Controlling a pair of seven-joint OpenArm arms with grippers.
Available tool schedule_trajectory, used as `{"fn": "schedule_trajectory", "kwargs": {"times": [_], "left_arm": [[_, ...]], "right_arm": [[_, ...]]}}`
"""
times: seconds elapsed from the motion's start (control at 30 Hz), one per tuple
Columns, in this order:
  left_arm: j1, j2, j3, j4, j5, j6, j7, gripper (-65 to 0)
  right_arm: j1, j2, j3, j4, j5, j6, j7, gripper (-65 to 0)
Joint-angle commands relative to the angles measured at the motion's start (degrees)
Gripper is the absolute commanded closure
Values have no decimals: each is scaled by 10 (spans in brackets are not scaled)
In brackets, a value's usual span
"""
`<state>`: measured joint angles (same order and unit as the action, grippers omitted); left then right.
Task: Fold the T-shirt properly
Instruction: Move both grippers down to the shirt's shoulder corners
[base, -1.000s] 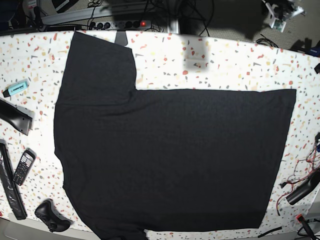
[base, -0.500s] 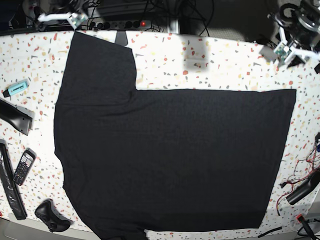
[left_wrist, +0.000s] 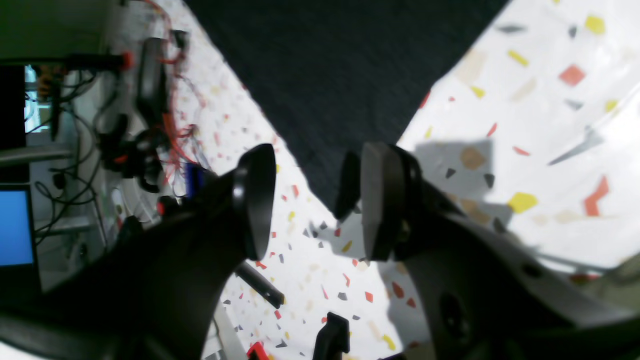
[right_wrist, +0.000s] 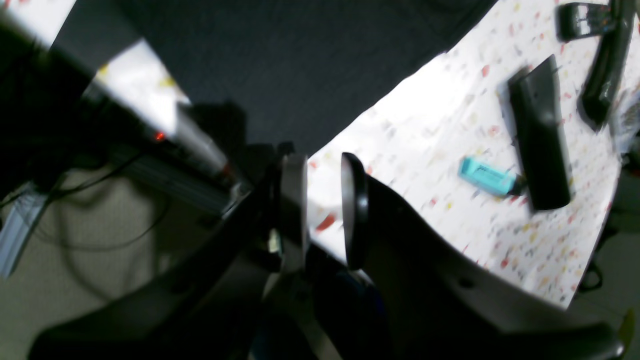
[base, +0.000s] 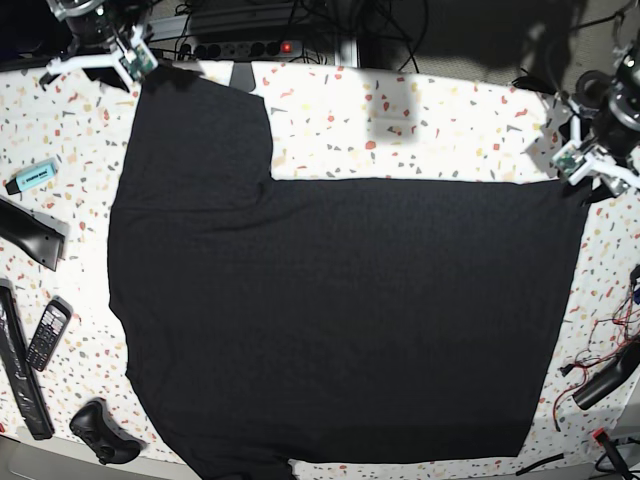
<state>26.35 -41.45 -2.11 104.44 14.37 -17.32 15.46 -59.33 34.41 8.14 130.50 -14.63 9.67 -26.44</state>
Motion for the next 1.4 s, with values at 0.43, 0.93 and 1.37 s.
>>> {"fn": "schedule_trajectory", "kwargs": {"times": [0.43, 0.93, 1.37], "left_arm": [[-168, -8, 169, -191, 81, 31, 13, -267], [-256, -15, 196, -295, 81, 27, -23, -261], [-232, -41, 214, -270, -8, 27, 44, -239]], "right_arm": [[38, 5, 3, 11, -4, -31, -56, -120], [38, 5, 3, 11, -4, -32, -58, -121], [38, 5, 3, 11, -4, -32, -58, -120]]}}
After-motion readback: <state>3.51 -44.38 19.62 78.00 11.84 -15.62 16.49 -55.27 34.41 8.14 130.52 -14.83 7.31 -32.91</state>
